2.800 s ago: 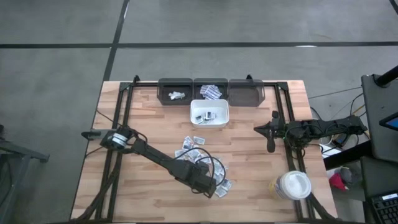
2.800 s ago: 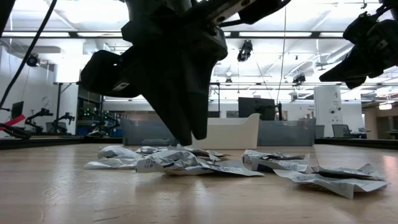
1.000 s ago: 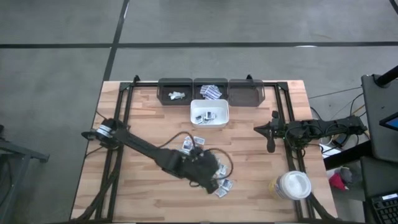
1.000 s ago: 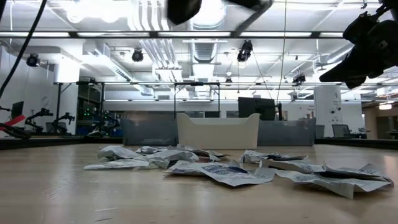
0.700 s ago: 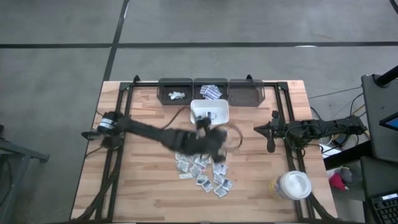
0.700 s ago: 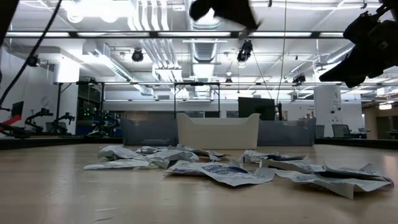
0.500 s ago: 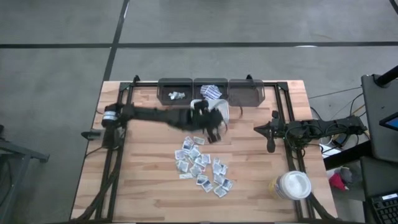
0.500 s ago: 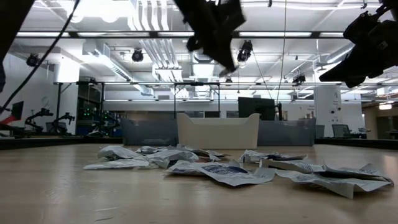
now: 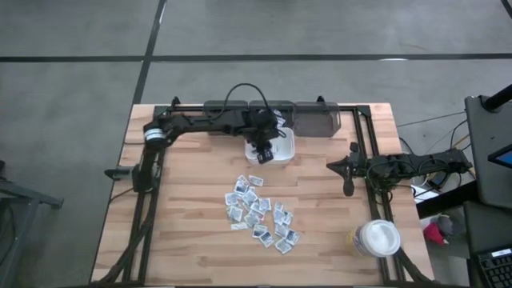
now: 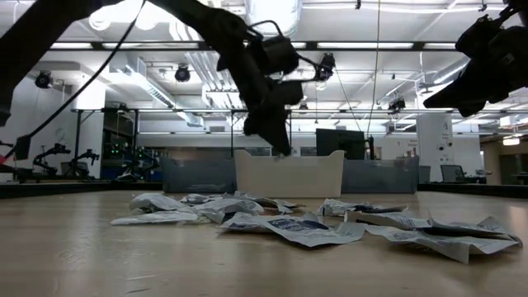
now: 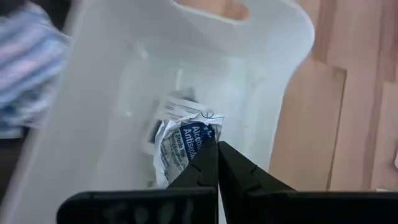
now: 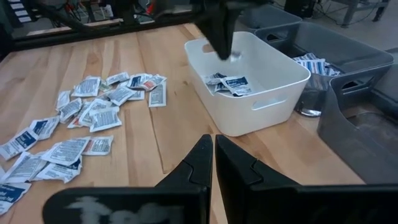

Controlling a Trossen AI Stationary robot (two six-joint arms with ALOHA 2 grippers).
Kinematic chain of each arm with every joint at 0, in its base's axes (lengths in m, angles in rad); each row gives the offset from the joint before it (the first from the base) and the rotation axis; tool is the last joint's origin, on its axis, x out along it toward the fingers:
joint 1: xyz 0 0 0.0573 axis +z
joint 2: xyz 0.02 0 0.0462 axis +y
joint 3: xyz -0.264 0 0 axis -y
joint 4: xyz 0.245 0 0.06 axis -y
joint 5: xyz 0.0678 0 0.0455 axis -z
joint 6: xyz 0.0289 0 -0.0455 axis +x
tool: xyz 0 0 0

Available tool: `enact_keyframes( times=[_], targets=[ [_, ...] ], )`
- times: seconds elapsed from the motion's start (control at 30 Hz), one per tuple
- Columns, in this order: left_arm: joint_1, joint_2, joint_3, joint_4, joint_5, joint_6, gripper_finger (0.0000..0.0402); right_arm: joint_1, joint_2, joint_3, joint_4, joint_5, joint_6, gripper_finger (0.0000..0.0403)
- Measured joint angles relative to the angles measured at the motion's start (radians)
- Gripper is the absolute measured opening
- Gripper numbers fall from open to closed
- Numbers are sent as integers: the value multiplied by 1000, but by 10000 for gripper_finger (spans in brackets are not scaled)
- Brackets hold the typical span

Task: Pick & Place First Aid Supplies
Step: Put the blue alcohol pad into the white bin

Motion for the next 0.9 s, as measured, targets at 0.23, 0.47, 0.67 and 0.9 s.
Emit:
enact_keyframes(
  times=[0.23,0.47,0.67,0.9],
  targets=[
    [1,67,-1,-6,7,-13,1,0,0,0,-1,0,12,18],
    [3,67,0,-4,6,-29,49,0,0,0,0,-1,11,18],
    [3,30,7,-37,11,-116,127,0,0,0,-1,-1,11,18],
    [-58,-100,22,-84,18,-285,150,0,0,0,-1,-2,11,18]
  ],
)
